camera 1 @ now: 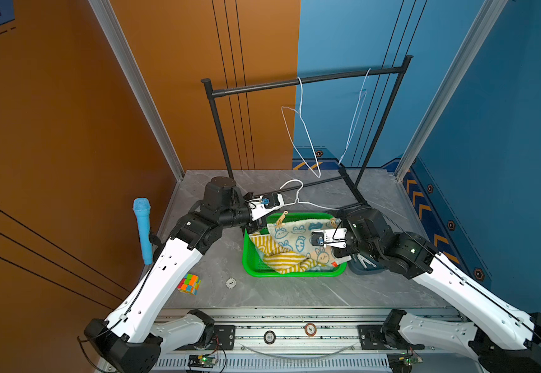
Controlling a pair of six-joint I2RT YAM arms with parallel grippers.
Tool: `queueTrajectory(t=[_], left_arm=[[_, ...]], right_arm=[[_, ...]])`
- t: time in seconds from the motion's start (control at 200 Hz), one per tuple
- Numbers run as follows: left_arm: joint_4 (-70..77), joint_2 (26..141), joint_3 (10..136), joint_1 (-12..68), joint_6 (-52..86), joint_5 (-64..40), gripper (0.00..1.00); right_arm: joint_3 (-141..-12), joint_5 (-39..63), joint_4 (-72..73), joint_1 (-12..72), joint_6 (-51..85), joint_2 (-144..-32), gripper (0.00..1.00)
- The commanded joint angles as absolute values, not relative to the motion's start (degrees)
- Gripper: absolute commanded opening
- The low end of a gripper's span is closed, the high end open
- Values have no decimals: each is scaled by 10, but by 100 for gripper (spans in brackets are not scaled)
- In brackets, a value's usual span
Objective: Remove the clothespins securing towels to the hanger
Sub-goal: Remove the clothespin from the hanger.
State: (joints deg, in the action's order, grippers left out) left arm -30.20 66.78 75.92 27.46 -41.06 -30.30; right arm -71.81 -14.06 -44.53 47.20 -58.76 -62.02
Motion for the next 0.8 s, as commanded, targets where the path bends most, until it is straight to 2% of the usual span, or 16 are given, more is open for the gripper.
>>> queueTrajectory(t=[0.0,0.19,0.581,0.791], left_arm=[[-303,656,763,278,-417,-317,0],[-304,657,762,278,-417,-316,0],[-304,657,762,279,-417,-316,0],[-304,657,762,279,-417,-316,0]], right_arm=[[-736,-153,-497,463,-613,-625,78],[-736,-137,-503,453,-615,-624,72],[-736,-103,-485,439,-628,-639,72],[-734,-106,-477,442,-635,-641,58]])
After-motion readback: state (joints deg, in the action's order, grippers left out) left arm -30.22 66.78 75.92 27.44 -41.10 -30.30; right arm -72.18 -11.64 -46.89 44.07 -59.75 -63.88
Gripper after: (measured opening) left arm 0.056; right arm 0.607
